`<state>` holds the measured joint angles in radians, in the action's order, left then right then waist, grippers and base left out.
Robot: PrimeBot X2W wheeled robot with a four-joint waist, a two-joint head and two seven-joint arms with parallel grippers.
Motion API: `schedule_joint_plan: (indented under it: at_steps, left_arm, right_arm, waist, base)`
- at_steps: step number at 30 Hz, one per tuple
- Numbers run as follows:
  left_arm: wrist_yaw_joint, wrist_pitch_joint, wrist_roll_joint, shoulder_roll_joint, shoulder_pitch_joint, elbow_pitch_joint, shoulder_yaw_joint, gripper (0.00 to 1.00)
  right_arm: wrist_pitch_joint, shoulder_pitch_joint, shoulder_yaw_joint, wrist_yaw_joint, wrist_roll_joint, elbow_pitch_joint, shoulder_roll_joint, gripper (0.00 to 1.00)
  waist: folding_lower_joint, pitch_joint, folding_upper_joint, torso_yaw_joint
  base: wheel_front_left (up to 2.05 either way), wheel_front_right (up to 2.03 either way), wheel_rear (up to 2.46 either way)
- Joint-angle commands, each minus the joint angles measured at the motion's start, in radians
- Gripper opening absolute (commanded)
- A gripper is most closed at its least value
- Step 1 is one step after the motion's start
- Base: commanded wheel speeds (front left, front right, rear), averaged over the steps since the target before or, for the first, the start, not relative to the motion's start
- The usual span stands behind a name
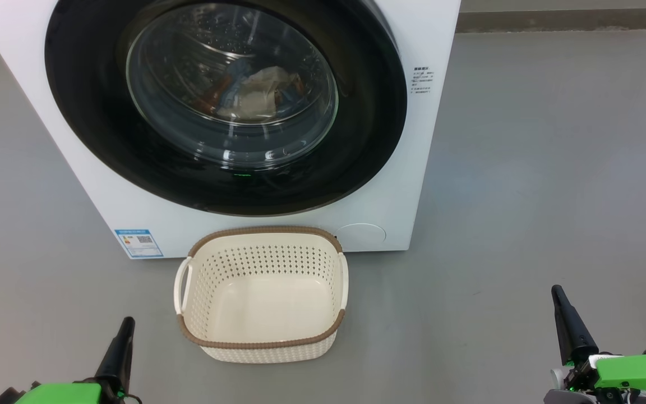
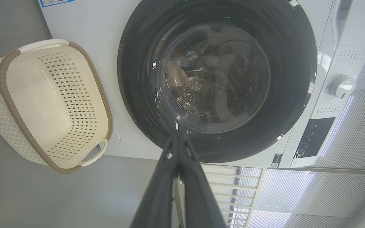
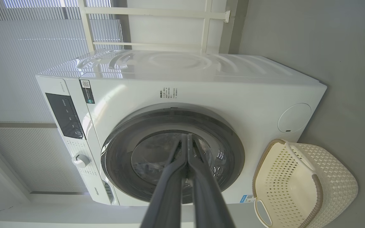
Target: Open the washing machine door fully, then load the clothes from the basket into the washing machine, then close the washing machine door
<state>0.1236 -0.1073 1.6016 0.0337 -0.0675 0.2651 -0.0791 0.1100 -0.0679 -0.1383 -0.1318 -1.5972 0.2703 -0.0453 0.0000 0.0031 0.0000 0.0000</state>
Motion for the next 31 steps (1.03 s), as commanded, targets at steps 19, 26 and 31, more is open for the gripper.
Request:
schedule_joint_plan:
  at_steps: [19, 26, 31]
  left_arm:
    - [0.007, -0.007, 0.006, 0.017, -0.041, -0.02, -0.036, 0.0]
    - [0.007, -0.007, 0.006, 0.017, -0.041, -0.02, -0.036, 0.0]
    - [0.007, -0.007, 0.006, 0.017, -0.041, -0.02, -0.036, 0.0]
  right_arm:
    - [0.003, -0.04, 0.025, 0.001, -0.012, -0.026, -0.005, 0.0]
    - [0.003, -0.04, 0.025, 0.001, -0.012, -0.026, -0.005, 0.0]
    - [0.003, -0.04, 0.025, 0.001, -0.012, -0.026, -0.005, 0.0]
  waist:
    - [0.0, 0.0, 0.0, 0.0]
    - [0.0, 0.0, 0.0, 0.0]
    - [0.0, 0.0, 0.0, 0.0]
  base:
    - [0.0, 0.0, 0.0]
    - [0.0, 0.0, 0.0]
    - [0.0, 0.0, 0.0]
